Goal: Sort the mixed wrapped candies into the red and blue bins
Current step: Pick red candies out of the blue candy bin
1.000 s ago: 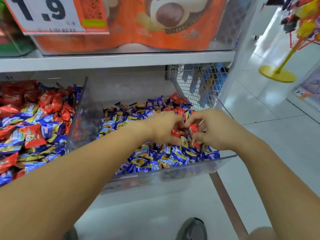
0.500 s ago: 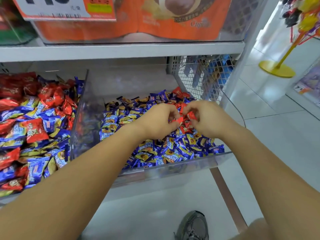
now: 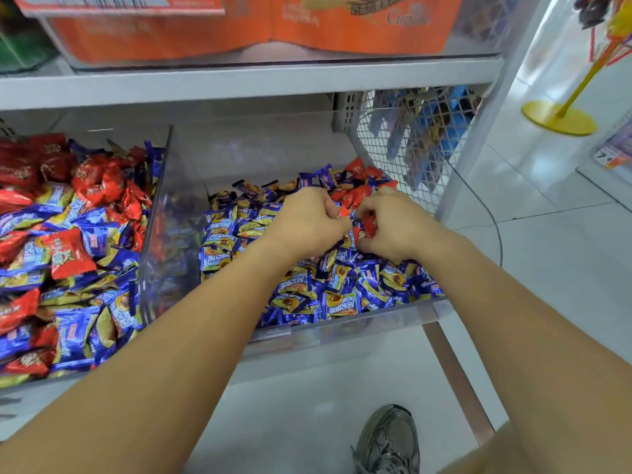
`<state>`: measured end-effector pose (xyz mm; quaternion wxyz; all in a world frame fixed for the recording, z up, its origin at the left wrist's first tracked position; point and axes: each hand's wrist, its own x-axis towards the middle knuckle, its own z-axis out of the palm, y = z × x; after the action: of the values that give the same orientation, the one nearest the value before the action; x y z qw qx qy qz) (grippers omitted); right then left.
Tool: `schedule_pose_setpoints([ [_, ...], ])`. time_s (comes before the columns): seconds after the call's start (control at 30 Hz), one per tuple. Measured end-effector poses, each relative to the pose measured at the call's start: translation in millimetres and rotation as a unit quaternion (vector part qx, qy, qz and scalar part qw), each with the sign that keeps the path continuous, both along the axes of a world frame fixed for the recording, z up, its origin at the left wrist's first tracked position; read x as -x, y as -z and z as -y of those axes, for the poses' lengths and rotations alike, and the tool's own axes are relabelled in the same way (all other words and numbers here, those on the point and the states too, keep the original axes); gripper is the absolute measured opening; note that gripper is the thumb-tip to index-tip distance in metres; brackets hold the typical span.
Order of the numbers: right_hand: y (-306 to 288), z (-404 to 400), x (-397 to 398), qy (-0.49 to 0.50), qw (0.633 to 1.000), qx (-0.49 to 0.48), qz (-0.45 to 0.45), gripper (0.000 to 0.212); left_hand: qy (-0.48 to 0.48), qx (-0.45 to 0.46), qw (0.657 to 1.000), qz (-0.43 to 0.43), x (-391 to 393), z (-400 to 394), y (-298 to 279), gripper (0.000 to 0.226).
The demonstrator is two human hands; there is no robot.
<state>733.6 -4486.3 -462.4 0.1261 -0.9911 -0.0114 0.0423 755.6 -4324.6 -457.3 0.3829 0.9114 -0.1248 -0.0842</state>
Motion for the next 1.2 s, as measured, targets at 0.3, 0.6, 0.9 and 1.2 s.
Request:
schedule_pose_setpoints([
  [0.3, -20, 2, 8, 0.081, 0.957, -0.278, 0.028, 0.019, -0.006, 0.023, 0.999, 0.040, 5, 1, -1, 0.011],
  [0.6, -39, -13, 16, 0.059, 0.694, -0.709, -0.108, 0.016, -0.042, 0.345, 0.920, -0.182, 19, -9, -34, 0.026],
  [0.9, -53, -55, 25, -0.009, 0.766, -0.633, -0.115, 0.022, -0.099, 0.333, 0.919, -0.188, 31, -47, -49, 0.021],
  [1.2, -69, -159, 46, -0.010, 0.767, -0.642, -0.002, 0.017, -0.112, 0.074, 0.982, 0.136, 70, -153, -85, 0.007],
])
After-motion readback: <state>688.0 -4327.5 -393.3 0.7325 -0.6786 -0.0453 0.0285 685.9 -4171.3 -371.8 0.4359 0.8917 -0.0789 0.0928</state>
